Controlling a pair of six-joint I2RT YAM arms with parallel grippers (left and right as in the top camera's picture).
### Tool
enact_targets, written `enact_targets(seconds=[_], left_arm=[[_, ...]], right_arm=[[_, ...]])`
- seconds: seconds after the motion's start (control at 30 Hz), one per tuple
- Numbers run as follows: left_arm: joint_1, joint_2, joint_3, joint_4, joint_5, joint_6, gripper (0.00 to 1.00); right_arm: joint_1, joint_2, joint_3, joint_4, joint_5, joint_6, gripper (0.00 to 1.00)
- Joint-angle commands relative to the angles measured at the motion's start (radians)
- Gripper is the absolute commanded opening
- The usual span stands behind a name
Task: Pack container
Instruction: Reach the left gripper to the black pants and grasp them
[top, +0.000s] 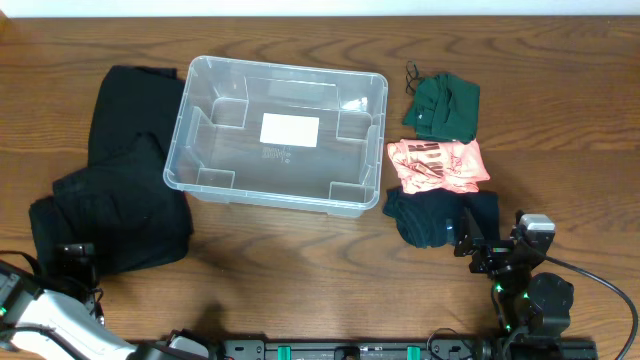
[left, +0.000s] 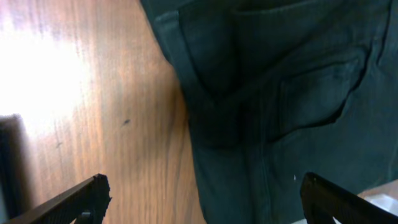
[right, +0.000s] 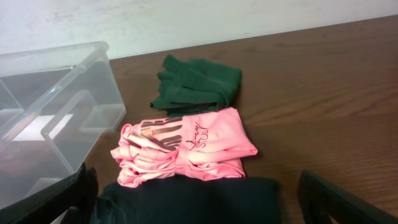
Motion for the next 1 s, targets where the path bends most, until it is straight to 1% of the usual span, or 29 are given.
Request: enact_targets(seconds=[0.0, 0.2, 0.3, 0.57, 0.73, 0.77, 0.83, 0.97], left_arm=[[0.010, 0.023, -0.041, 0.060, 0.079, 0.116, 0.98], [0.011, 0.145, -0.060, 0.134, 0.075, 0.114, 0.98], [0.011, 0.211, -0.060, 0.146, 0.072, 0.087, 0.98], [0.010, 0.348, -0.060, 0.324, 0.110, 0.085, 0.98], [0.010, 0.405, -0.060, 0.389, 0.130, 0.089, 0.99], [0.010, 0.417, -0.060, 0.403, 0.140, 0.092, 0.96], [0.010, 0.439, -0.060, 0.418, 0.143, 0.092, 0.76], [0.010, 0.453, -0.060, 0.421, 0.144, 0.093, 0.47]], right_arm=[[0.014, -0.005, -0.002, -0.002, 0.003, 0.008, 0.99], [0.014, -0.005, -0.002, -0.002, 0.003, 0.008, 0.99], [0.014, -0.005, -0.002, -0.002, 0.003, 0.008, 0.99], [0.014, -0.005, -0.002, -0.002, 0.003, 0.008, 0.99], [0.014, -0.005, -0.002, -0.002, 0.003, 0.008, 0.99], [0.014, -0.005, -0.002, -0.002, 0.003, 0.008, 0.99], [0.014, -0.005, -0.002, -0.002, 0.003, 0.007, 0.99], [0.014, -0.005, -0.002, -0.002, 0.003, 0.008, 0.99]])
